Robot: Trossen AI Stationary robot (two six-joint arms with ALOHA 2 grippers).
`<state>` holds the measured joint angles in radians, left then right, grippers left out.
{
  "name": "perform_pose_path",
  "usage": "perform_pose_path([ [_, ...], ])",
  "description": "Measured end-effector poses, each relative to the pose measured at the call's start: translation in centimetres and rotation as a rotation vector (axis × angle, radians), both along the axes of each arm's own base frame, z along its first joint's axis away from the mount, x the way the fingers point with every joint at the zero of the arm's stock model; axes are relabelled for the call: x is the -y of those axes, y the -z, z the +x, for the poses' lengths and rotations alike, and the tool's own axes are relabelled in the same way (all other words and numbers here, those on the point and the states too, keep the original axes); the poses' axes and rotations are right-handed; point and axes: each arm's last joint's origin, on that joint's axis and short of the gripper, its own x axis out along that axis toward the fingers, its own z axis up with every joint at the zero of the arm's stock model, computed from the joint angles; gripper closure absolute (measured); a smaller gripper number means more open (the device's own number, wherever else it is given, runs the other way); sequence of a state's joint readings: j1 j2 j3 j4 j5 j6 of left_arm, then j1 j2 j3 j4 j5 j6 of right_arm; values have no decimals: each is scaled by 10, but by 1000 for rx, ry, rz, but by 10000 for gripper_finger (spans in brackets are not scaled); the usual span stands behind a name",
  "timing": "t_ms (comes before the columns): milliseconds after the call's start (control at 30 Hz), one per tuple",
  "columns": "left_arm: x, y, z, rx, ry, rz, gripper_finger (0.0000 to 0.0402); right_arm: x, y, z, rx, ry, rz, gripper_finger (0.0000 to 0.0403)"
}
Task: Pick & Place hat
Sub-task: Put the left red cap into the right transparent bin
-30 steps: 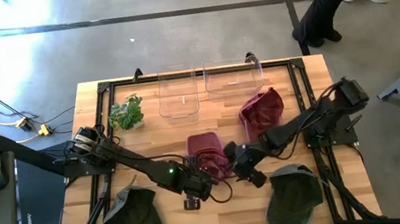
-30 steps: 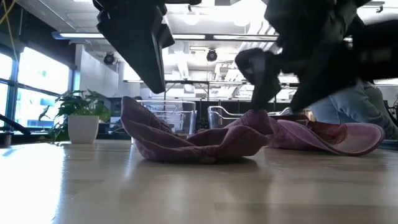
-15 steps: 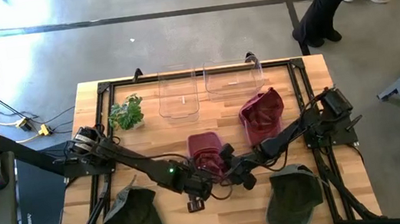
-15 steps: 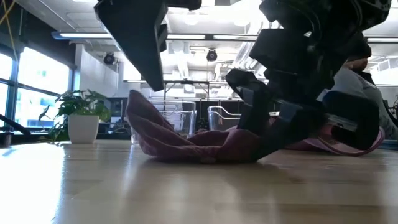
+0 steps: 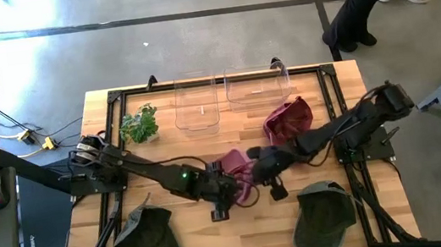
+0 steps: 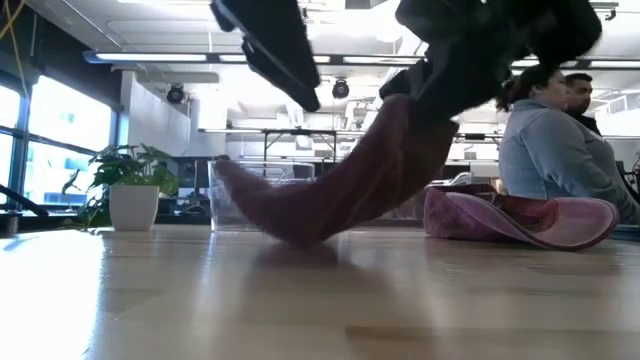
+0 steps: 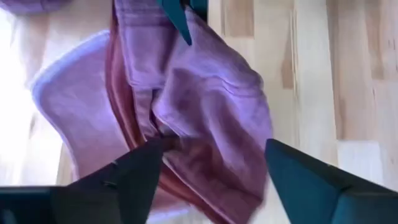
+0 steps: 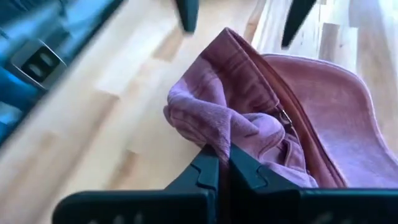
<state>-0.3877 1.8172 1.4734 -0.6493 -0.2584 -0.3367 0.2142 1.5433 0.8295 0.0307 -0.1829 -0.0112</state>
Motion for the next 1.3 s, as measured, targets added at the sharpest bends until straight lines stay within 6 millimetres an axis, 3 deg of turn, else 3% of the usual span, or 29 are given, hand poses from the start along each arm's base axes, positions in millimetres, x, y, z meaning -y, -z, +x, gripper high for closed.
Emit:
perform_pose_path([
  [200,-3,-1,9,66,-107,-105,98,14,-7,0,-39,60,149,399],
  [333,-7,0,12,96,-235,-128,109,21,-7,1,-59,102,204,396],
  [600,-5,-1,11,129,-299,-115,130,50,-19,11,34,226,335,400],
  [933,-10,3,5,106,-410,-67,136,49,-29,9,47,192,438,399],
  [1100,-10,5,3,61,-387,-69,195,49,-42,3,76,178,462,400],
  [1300,-6,4,5,-18,-141,-152,348,46,-47,-3,24,73,524,382],
])
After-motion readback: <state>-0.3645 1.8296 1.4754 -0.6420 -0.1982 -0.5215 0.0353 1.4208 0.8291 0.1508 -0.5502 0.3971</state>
